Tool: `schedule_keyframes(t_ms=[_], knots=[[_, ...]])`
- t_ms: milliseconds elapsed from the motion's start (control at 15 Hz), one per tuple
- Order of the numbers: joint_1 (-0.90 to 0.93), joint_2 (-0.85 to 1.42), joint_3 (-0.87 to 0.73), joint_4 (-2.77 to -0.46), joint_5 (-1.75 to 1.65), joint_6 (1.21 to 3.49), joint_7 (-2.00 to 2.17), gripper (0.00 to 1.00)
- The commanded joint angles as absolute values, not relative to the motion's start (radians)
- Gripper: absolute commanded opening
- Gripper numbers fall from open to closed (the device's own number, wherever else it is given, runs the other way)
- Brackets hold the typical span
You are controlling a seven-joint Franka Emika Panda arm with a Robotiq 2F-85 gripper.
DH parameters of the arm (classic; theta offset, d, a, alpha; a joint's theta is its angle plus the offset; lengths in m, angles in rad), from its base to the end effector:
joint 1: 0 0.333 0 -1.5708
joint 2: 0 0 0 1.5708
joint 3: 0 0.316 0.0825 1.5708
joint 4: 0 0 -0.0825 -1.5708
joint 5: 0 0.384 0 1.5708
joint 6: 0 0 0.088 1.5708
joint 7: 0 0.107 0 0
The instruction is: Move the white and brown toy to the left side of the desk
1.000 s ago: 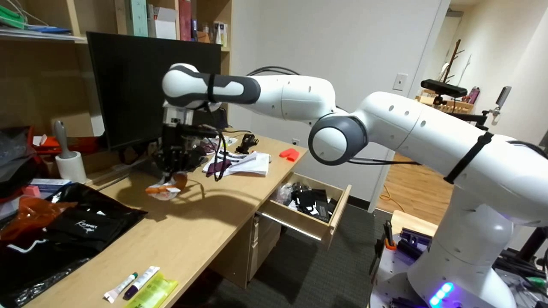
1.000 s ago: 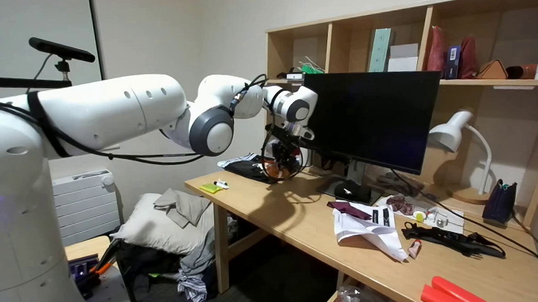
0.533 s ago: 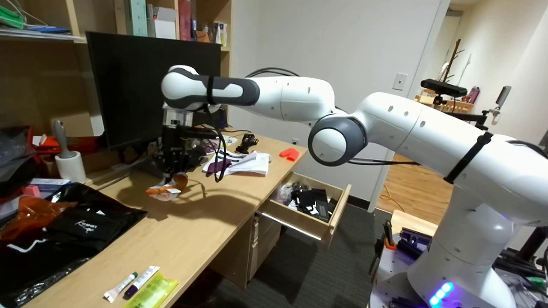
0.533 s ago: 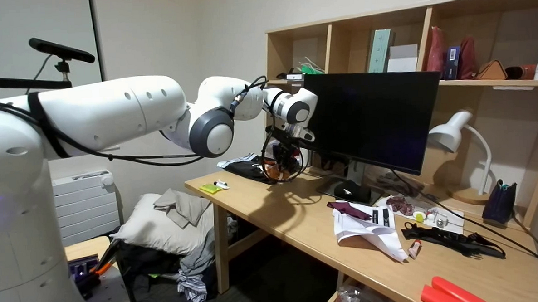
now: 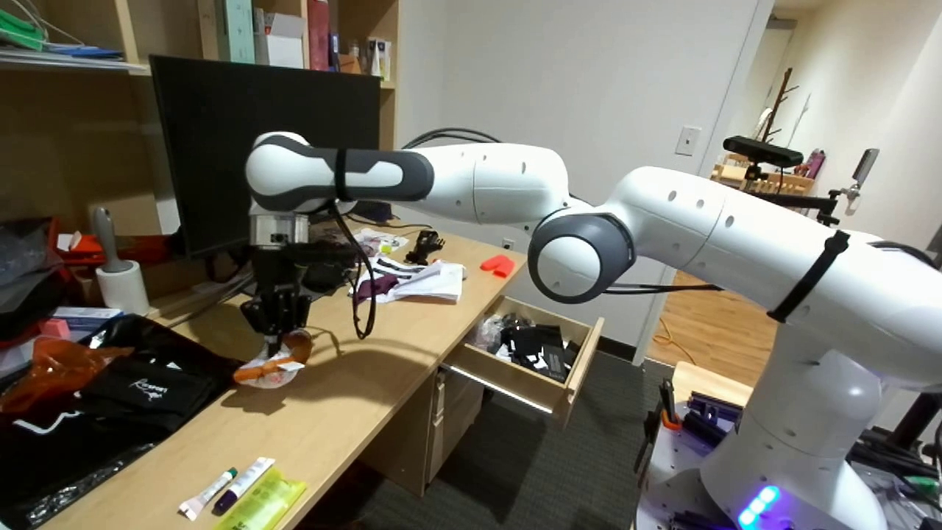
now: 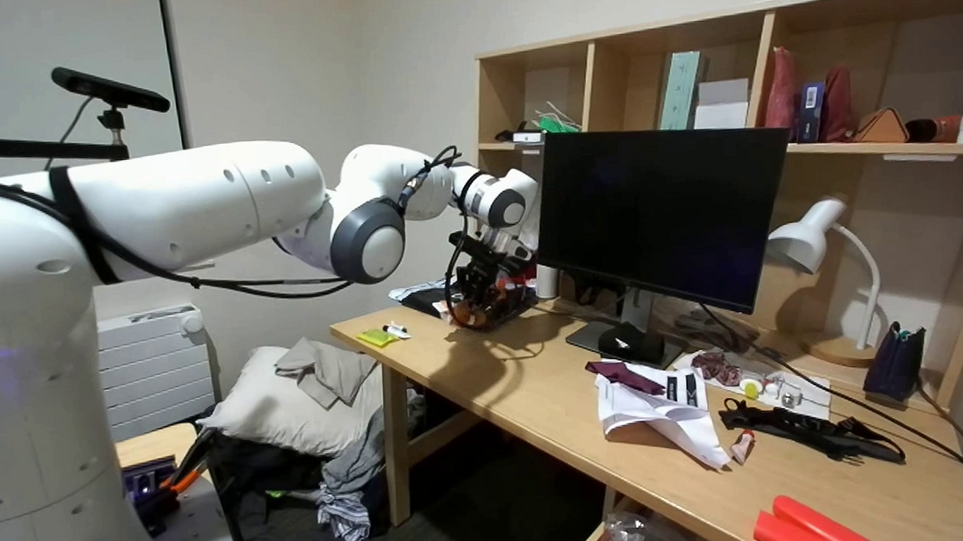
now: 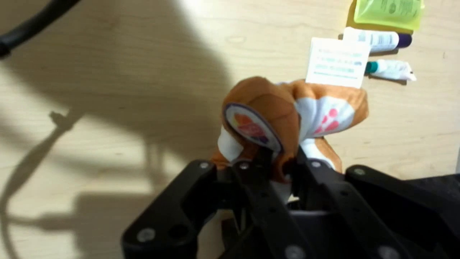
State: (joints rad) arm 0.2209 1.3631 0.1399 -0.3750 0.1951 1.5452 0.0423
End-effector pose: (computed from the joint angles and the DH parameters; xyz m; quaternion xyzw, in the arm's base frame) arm 0.7515 0.2299 0.2205 -0.9765 -0.1014 0.1181 0.1491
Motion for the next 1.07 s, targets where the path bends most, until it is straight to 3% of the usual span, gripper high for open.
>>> schedule_keyframes(t_ms=[0,667,733,800,1000], knots=[[0.274,1.402,0.145,-0.357,0.157,1.501,-0.016,0.07],[0.342,1.432,0.160,-0.363,0.136,1.529,-0.121,0.09],[0.340,1.429,0.158,-0.365,0.134,1.522,-0.125,0.36],[0.340,1.426,0.150,-0.363,0.129,1.527,-0.104,0.37],[0.327,1.387,0.155,-0.378,0.141,1.524,-0.082,0.55]])
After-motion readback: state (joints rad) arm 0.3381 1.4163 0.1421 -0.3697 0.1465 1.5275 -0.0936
